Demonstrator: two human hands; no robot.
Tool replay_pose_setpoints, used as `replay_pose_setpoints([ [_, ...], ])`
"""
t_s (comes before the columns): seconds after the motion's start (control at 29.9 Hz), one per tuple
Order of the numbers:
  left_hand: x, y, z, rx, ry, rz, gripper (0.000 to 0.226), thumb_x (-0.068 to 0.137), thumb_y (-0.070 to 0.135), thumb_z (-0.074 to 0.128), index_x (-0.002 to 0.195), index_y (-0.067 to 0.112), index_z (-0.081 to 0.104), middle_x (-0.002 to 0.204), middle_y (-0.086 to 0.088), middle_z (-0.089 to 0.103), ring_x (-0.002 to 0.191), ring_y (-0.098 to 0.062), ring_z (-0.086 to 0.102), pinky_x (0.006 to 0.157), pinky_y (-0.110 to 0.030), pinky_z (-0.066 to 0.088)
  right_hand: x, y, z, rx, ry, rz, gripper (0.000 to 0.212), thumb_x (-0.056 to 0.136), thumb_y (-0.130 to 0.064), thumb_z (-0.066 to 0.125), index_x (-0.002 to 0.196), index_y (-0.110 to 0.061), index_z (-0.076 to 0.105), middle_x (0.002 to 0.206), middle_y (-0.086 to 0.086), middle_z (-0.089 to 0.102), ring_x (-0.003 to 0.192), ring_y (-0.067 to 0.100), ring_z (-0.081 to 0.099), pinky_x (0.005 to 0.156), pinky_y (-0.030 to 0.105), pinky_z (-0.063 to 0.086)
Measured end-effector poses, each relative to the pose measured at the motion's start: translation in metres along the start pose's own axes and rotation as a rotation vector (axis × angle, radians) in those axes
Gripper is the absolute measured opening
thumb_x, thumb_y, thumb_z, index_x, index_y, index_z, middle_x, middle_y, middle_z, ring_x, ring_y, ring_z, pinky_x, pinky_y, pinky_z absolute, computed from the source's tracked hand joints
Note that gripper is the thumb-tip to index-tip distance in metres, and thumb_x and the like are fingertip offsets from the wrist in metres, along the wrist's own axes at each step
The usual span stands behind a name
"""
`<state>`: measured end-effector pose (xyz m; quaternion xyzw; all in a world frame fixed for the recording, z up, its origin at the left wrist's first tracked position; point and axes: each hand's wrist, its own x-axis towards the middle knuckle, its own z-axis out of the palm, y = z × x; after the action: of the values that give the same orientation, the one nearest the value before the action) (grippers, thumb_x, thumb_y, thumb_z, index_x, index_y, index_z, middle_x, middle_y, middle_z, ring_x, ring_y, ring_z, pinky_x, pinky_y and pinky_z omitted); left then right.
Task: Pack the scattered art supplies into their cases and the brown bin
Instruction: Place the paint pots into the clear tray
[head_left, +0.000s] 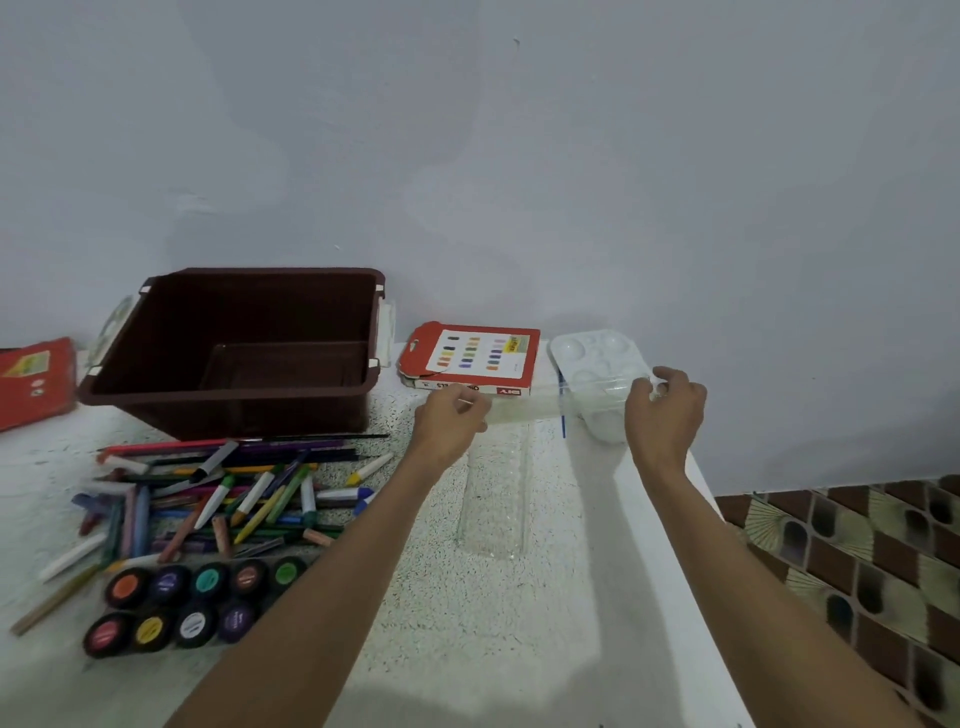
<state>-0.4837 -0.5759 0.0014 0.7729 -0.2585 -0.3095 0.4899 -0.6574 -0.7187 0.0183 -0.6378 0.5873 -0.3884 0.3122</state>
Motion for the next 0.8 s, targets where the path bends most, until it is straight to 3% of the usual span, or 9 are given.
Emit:
replay_pose_setpoints([
  [0.2,-0.027,-0.016,-0.022,-0.337,0.069,-0.198,0.019,0.089,0.011,0.066,0.107,0.011,0.061,0.098,-0.008,0.066,0.084,-0.019,0.069,0.084,-0.034,0.057,-0.039,-0.004,0.0,0.142,-0.001,0.093,0.037,0.09,-0.014,0.051,0.125,-0.007,0.06,0.116,0.003,0.046,0.102,0.018,0.054,0.082,0.027,0.042],
  [0.27,-0.038,-0.021,-0.033,-0.371,0.018,-0.24,0.009,0.091,0.01,0.064,0.1,0.009,0.064,0.099,-0.012,0.068,0.09,-0.023,0.069,0.085,-0.032,0.057,-0.053,-0.004,0.0,0.18,-0.002,0.117,0.021,0.083,-0.021,0.05,0.093,-0.019,0.068,0.099,0.007,0.051,0.076,0.019,0.054,0.073,0.03,0.044],
  [0.3,-0.044,-0.023,-0.039,-0.385,-0.012,-0.259,0.004,0.092,0.009,0.062,0.095,0.008,0.065,0.097,-0.013,0.069,0.09,-0.024,0.069,0.086,-0.032,0.056,-0.061,-0.006,0.0,0.194,-0.003,0.133,0.014,0.08,-0.022,0.048,0.07,-0.026,0.057,0.089,0.005,0.045,0.061,0.016,0.044,0.066,0.03,0.04],
  [0.37,-0.056,-0.029,-0.053,-0.413,-0.054,-0.295,0.006,0.092,0.009,0.061,0.09,0.005,0.065,0.089,-0.012,0.069,0.083,-0.022,0.069,0.083,-0.031,0.057,-0.078,-0.01,0.0,0.211,0.031,0.158,0.032,0.08,-0.015,0.047,0.054,-0.021,0.029,0.075,0.005,0.032,0.054,0.015,0.023,0.055,0.029,0.029],
  [0.47,-0.073,-0.039,-0.08,-0.474,-0.061,-0.323,0.006,0.091,0.008,0.063,0.087,0.004,0.064,0.078,-0.008,0.064,0.073,-0.02,0.068,0.078,-0.029,0.057,-0.113,-0.02,0.0,0.231,0.049,0.178,0.034,0.08,-0.012,0.046,0.056,-0.011,0.023,0.062,0.01,0.021,0.058,0.022,0.016,0.053,0.035,0.022],
  [0.53,-0.083,-0.045,-0.097,-0.473,-0.049,-0.306,0.005,0.092,0.008,0.062,0.09,0.006,0.065,0.081,-0.008,0.064,0.074,-0.021,0.067,0.075,-0.028,0.057,-0.136,-0.027,0.001,0.233,0.038,0.175,0.031,0.082,-0.011,0.047,0.057,0.005,0.041,0.059,0.022,0.034,0.06,0.04,0.025,0.051,0.046,0.033],
  [0.6,-0.092,-0.054,-0.121,-0.452,-0.018,-0.278,0.007,0.094,0.01,0.06,0.097,0.007,0.066,0.088,-0.009,0.066,0.077,-0.022,0.067,0.067,-0.024,0.058,-0.159,-0.033,0.006,0.229,0.002,0.174,0.028,0.087,-0.01,0.048,0.082,0.015,0.06,0.089,0.031,0.058,0.085,0.044,0.046,0.074,0.055,0.048],
  [0.74,-0.109,-0.074,-0.17,-0.328,0.077,-0.186,0.011,0.097,0.011,0.057,0.103,0.009,0.065,0.086,-0.007,0.066,0.074,-0.015,0.064,0.06,-0.015,0.054,-0.204,-0.044,0.027,0.224,-0.103,0.148,0.022,0.092,-0.017,0.051,0.105,-0.013,0.069,0.108,0.005,0.062,0.098,0.019,0.059,0.079,0.028,0.045],
  [0.8,-0.118,-0.086,-0.194,-0.269,0.135,-0.139,0.009,0.096,0.01,0.057,0.096,0.011,0.065,0.078,-0.006,0.064,0.068,-0.015,0.061,0.061,-0.021,0.052,-0.226,-0.049,0.041,0.209,-0.154,0.128,0.027,0.093,-0.018,0.051,0.116,-0.02,0.065,0.114,0.002,0.06,0.101,0.015,0.058,0.084,0.028,0.044],
])
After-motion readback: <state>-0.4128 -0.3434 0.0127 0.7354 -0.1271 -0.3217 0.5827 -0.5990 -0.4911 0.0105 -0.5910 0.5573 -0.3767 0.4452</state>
